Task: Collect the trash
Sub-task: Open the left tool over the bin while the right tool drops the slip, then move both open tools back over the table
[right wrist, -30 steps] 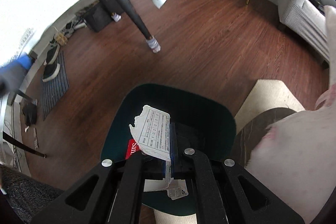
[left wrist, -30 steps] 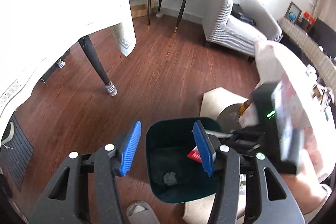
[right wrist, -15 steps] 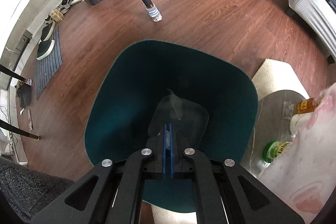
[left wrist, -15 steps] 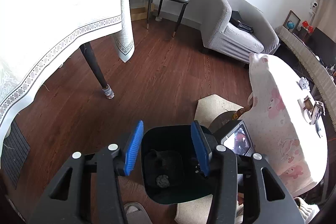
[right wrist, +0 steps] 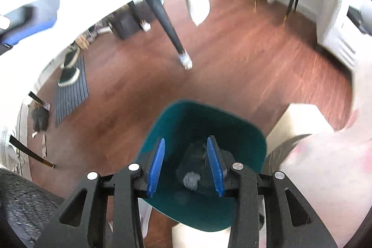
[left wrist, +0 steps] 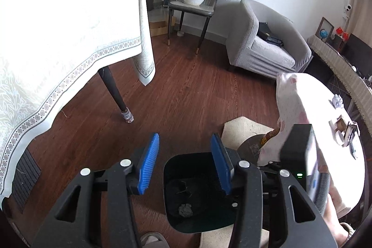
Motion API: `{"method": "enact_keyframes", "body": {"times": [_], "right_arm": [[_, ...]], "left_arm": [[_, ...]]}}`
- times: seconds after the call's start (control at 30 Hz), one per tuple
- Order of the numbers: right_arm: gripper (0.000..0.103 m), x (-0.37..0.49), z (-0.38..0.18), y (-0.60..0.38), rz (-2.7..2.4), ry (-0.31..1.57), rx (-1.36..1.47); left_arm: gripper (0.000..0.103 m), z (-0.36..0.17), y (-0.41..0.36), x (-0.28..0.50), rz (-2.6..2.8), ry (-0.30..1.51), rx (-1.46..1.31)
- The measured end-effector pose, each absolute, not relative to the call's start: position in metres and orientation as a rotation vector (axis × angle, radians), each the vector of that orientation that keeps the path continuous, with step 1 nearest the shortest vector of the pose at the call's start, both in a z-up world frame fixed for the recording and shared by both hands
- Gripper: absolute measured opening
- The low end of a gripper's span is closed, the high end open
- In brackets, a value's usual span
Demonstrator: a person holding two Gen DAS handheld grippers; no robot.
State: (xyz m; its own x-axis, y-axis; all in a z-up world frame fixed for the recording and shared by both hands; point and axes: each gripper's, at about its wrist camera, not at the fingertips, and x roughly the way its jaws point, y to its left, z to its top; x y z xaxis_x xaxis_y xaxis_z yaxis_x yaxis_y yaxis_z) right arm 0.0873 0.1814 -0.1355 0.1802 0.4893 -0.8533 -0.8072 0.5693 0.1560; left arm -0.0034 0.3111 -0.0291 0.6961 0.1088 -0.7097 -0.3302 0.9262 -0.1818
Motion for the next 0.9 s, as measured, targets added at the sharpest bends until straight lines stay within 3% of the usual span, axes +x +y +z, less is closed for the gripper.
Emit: {"method": "enact_keyframes", "body": {"times": [0.47, 0.9], "right_arm": [[0.038, 0.093, -0.039, 0.123, 0.879, 0.767, -0.304], [0.038, 0.111, -0.015, 0.038, 0.75, 0.708, -0.255]], "left_arm": [[0.05, 0.002, 0.28, 0.007, 0.192, 0.672, -0.277], [0.052, 0.009, 0.207, 0.036, 0.071, 0.655, -0.245]]}}
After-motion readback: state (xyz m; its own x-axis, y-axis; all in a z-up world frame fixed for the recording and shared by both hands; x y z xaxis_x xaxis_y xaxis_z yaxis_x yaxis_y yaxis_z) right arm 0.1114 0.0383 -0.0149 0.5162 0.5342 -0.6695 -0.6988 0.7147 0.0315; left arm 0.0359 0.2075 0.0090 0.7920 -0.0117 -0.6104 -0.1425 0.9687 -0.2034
